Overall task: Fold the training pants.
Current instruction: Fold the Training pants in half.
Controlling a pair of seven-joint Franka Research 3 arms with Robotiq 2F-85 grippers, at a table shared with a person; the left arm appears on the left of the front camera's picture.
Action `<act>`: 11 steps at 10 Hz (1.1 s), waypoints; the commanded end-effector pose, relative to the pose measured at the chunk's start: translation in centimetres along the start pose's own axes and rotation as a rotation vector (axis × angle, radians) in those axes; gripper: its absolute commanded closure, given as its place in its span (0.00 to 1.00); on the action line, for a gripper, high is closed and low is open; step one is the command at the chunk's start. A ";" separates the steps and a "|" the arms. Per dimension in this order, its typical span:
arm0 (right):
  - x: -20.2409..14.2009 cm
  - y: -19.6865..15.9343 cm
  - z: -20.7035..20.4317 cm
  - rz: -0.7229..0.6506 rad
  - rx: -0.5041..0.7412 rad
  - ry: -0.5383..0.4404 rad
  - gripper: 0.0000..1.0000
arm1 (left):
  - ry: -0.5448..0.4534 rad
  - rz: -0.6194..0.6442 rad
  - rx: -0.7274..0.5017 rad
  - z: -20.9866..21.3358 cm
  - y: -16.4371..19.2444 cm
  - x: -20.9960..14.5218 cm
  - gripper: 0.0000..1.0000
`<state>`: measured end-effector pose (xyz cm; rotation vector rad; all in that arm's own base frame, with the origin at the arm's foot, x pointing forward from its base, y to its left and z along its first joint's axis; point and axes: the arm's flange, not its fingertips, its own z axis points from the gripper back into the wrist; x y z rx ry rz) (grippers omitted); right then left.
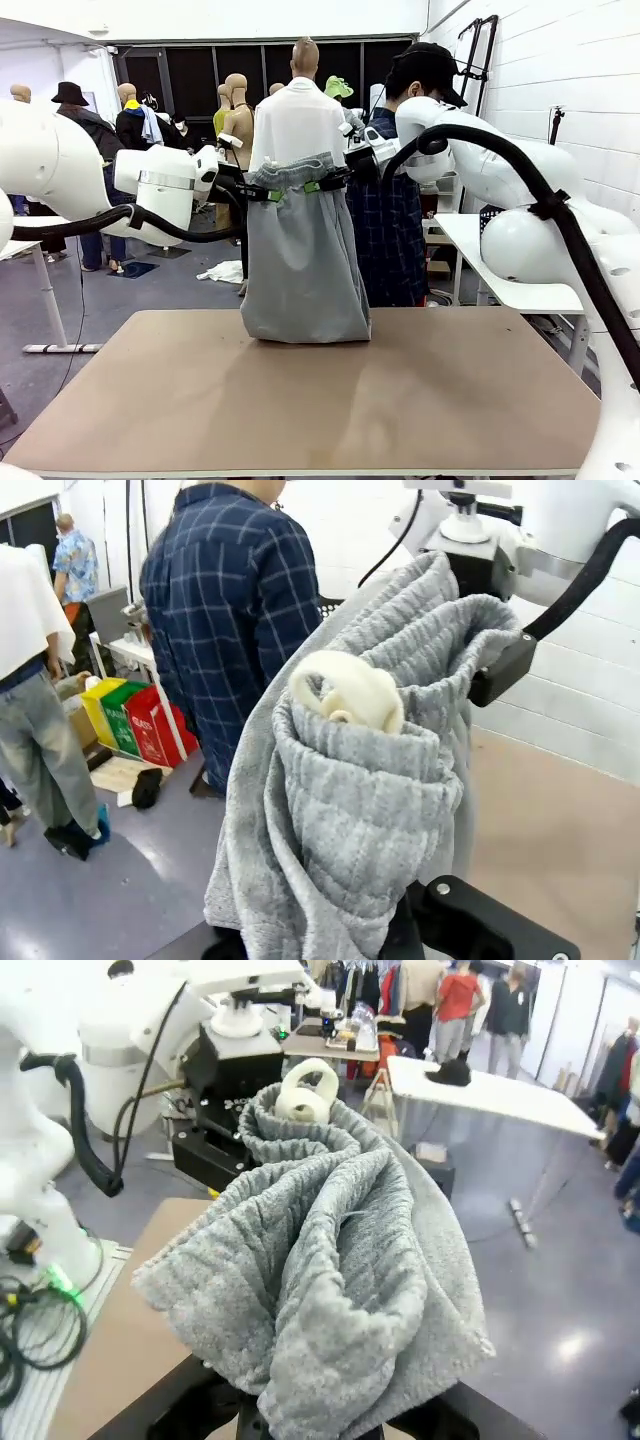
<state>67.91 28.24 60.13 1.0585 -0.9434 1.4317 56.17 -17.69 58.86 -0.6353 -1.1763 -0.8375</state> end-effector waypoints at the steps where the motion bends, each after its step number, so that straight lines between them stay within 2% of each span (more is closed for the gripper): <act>1: -1.3 3.9 1.1 -0.111 -0.006 -0.023 1.00 | 0.025 0.043 -0.017 1.3 -1.5 -1.7 1.00; 3: -3.6 5.5 0.5 -0.186 -0.017 -0.032 1.00 | 0.032 0.061 -0.031 1.3 -2.6 -2.9 1.00; 7: -8.3 9.7 -0.2 -0.337 -0.014 -0.059 1.00 | 0.029 0.193 -0.076 2.7 -5.0 -6.4 1.00; 9: -8.5 9.9 -0.7 -0.358 0.006 -0.048 1.00 | 0.054 0.216 -0.093 2.7 -5.5 -7.0 1.00; 10: -7.1 8.6 -1.0 -0.287 0.002 -0.005 1.00 | 0.053 0.165 -0.087 2.4 -4.8 -5.9 1.00; 11: -8.9 9.3 -1.8 -0.365 0.029 -0.031 1.00 | 0.057 0.192 -0.103 1.3 -5.8 -7.3 1.00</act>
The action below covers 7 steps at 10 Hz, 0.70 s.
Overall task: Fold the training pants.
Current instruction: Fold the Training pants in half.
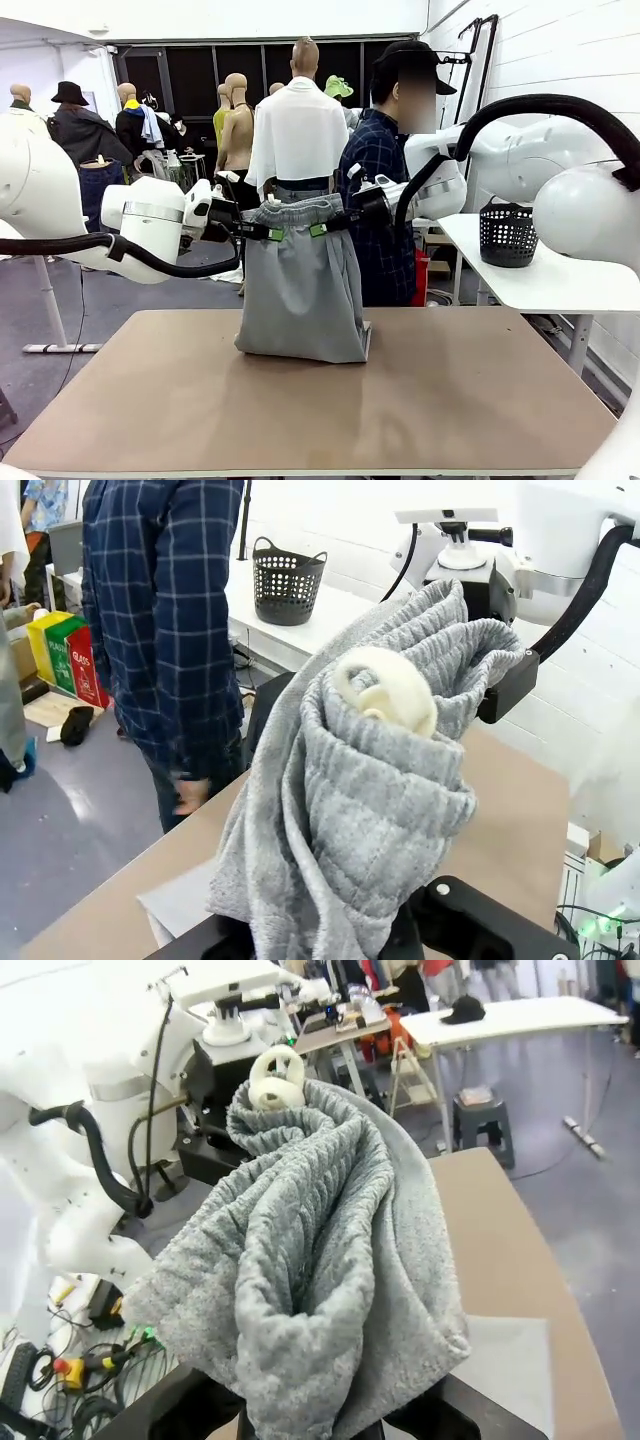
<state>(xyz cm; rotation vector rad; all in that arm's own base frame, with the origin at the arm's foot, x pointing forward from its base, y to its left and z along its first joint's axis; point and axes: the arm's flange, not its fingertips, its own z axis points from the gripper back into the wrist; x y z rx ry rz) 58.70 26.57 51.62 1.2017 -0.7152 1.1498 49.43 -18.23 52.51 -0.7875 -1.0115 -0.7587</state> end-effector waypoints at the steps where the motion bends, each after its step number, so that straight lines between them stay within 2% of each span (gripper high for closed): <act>1: -0.5 -0.3 0.2 -0.017 -0.002 -0.005 1.00 | 0.000 0.008 0.001 -0.1 0.1 -0.3 1.00; 4: -0.4 -0.3 -0.1 -0.008 0.001 0.001 1.00 | 0.005 0.004 -0.002 -0.2 0.1 -0.3 1.00; 7: -4.2 0.8 0.0 -0.134 0.025 -0.067 1.00 | 0.052 0.161 -0.013 1.6 -1.9 -4.8 1.00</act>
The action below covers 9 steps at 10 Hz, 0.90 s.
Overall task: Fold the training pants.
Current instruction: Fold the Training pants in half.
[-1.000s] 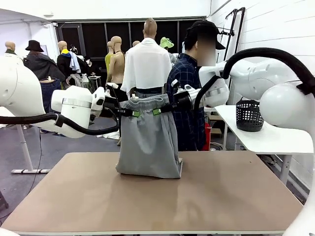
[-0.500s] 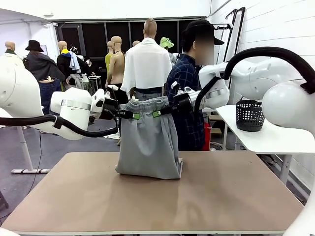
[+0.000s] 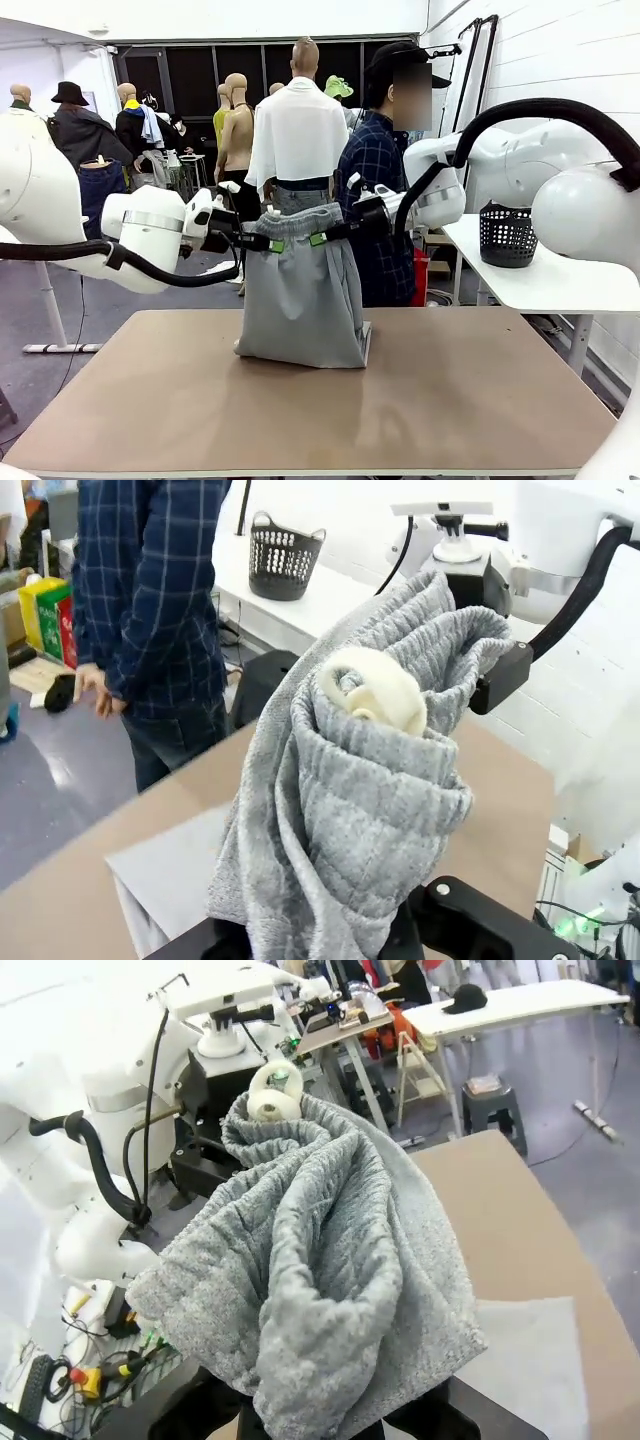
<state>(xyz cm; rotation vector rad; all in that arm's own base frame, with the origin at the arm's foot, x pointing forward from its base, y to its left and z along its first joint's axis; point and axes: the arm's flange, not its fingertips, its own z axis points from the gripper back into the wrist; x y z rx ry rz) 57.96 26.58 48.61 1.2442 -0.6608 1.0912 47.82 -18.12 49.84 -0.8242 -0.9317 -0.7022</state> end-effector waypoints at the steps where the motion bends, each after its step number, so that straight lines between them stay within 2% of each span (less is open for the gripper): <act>1: -3.1 1.3 0.8 -0.101 0.023 -0.080 1.00 | 0.022 0.124 0.005 2.2 -1.4 -3.8 1.00; 4: -8.9 2.4 0.2 -0.242 0.052 -0.125 1.00 | 0.038 0.245 -0.018 3.1 -2.8 -7.9 1.00; 6: -13.3 2.7 0.1 -0.339 0.026 -0.156 1.00 | 0.047 0.343 -0.062 3.2 -3.1 -10.7 1.00; 9: -17.0 3.0 0.4 -0.433 -0.019 -0.184 1.00 | 0.125 0.460 -0.109 2.1 -3.8 -13.8 1.00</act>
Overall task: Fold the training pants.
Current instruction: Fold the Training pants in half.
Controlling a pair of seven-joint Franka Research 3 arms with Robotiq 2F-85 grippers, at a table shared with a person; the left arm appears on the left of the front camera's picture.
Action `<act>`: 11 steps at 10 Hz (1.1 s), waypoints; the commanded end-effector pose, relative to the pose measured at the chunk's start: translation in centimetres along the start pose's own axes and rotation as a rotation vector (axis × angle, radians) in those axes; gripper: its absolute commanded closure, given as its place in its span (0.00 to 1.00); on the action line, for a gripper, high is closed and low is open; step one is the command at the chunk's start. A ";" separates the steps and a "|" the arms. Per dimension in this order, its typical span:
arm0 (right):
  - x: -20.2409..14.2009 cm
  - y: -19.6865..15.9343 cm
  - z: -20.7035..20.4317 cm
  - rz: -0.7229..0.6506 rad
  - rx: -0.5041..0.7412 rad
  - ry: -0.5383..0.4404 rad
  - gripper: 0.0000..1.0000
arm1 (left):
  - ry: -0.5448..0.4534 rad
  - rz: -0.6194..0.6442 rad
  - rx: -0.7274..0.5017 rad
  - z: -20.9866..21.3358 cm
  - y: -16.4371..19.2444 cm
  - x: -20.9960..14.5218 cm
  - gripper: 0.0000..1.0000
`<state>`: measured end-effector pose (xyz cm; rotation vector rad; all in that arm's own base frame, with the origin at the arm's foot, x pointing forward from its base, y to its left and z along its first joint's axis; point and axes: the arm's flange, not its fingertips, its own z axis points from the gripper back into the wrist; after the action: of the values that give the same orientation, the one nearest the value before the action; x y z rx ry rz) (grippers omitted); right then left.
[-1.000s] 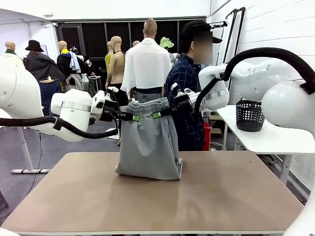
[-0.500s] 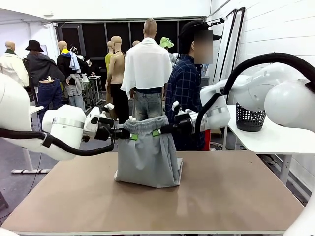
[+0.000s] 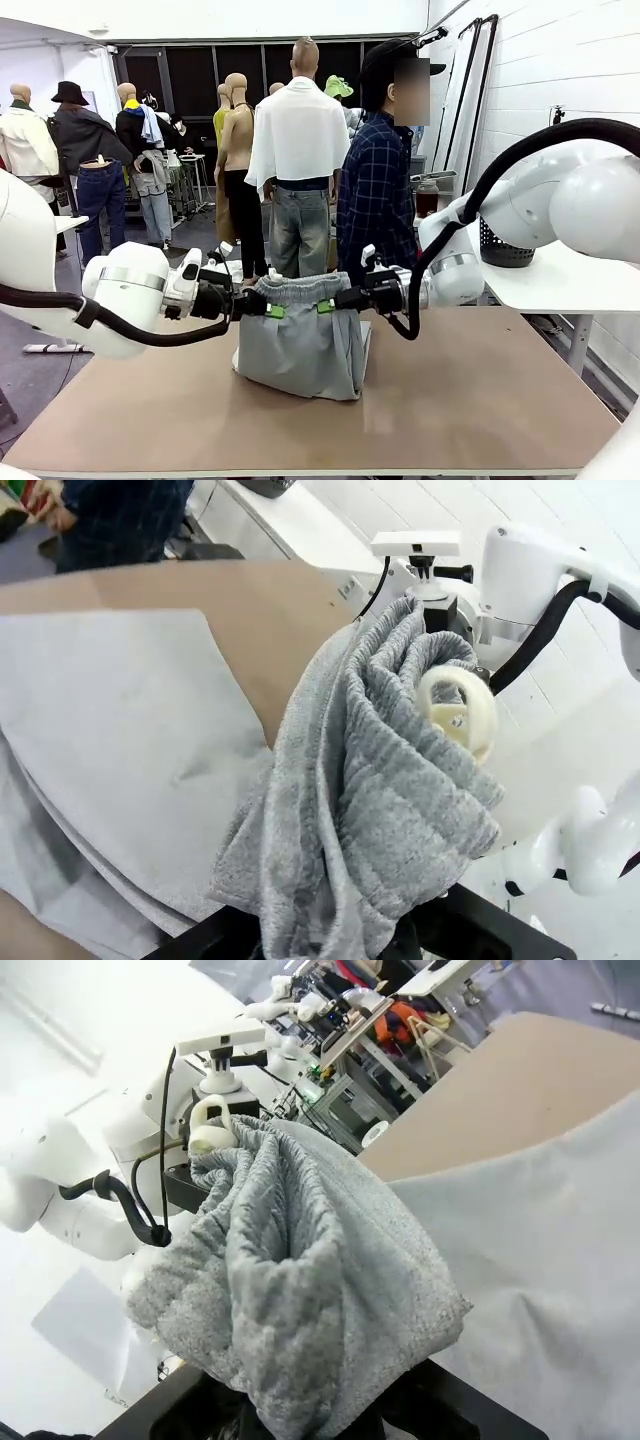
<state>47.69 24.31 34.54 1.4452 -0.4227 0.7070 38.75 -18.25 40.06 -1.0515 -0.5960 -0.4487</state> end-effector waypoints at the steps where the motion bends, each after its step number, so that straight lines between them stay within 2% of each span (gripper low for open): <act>1: 0.5 -1.1 3.4 -0.012 -0.144 -0.087 1.00 | 0.007 0.065 0.048 1.8 1.7 -1.0 1.00; 5: 2.2 -3.7 3.7 -0.005 -0.258 -0.128 1.00 | 0.050 -0.035 0.158 0.1 5.3 3.7 1.00; 8: 2.9 -4.7 4.2 -0.020 -0.295 -0.165 1.00 | 0.059 -0.026 0.136 -0.9 7.3 5.1 1.00; 9: 3.3 -3.9 4.4 -0.002 -0.286 -0.150 1.00 | 0.057 -0.015 0.120 -0.9 7.3 5.0 1.00; 10: 2.1 -3.3 1.1 -0.012 -0.198 -0.091 1.00 | 0.053 -0.029 0.084 -3.1 5.1 5.7 1.00; 11: 2.1 -3.3 1.1 -0.012 -0.198 -0.091 1.00 | 0.053 -0.029 0.084 -3.1 5.1 5.7 1.00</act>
<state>51.52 24.16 33.53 1.2986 -0.5331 0.5836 47.35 -19.67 38.94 -0.9637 -0.5698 -0.4725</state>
